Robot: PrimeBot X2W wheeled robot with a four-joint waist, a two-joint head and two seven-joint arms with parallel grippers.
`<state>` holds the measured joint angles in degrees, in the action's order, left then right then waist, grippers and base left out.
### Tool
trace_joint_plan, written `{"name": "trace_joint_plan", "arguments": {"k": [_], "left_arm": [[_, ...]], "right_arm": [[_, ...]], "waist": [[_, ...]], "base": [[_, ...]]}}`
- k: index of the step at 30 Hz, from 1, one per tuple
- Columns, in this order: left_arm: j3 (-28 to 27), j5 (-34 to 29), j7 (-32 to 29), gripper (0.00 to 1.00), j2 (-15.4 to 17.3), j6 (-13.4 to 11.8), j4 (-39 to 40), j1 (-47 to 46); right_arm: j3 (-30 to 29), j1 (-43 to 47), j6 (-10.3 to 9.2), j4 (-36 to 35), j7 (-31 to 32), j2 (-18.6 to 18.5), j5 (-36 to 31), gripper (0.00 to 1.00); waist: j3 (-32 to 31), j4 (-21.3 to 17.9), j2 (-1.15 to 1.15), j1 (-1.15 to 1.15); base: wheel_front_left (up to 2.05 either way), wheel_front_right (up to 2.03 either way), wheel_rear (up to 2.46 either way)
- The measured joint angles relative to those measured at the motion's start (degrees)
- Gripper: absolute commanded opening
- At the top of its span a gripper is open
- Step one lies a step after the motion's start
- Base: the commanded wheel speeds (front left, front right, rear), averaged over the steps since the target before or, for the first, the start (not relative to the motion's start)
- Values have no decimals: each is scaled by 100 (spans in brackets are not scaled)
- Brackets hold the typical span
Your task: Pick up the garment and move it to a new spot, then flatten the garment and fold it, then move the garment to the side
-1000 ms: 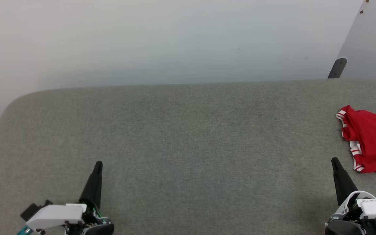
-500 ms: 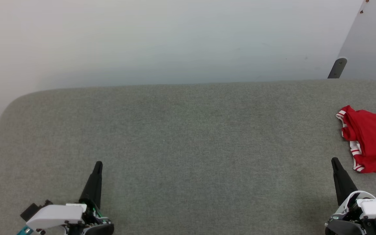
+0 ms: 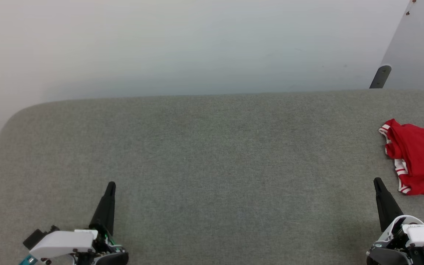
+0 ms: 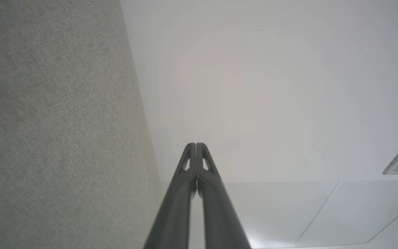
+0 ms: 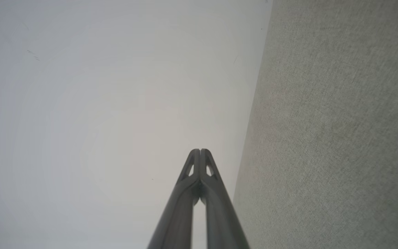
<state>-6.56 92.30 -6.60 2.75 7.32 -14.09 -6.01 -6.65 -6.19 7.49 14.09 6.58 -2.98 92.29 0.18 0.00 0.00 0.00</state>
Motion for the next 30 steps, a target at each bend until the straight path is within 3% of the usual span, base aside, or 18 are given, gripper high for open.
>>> {"name": "trace_joint_plan", "arguments": {"k": [30], "left_arm": [[1, 0, 0, 0, 0, 0, 0, -1]], "right_arm": [[0, 0, 0, 0, 0, 0, 0, 0]], "waist": [[0, 0, 0, 0]], "base": [[0, 0, 0]]}}
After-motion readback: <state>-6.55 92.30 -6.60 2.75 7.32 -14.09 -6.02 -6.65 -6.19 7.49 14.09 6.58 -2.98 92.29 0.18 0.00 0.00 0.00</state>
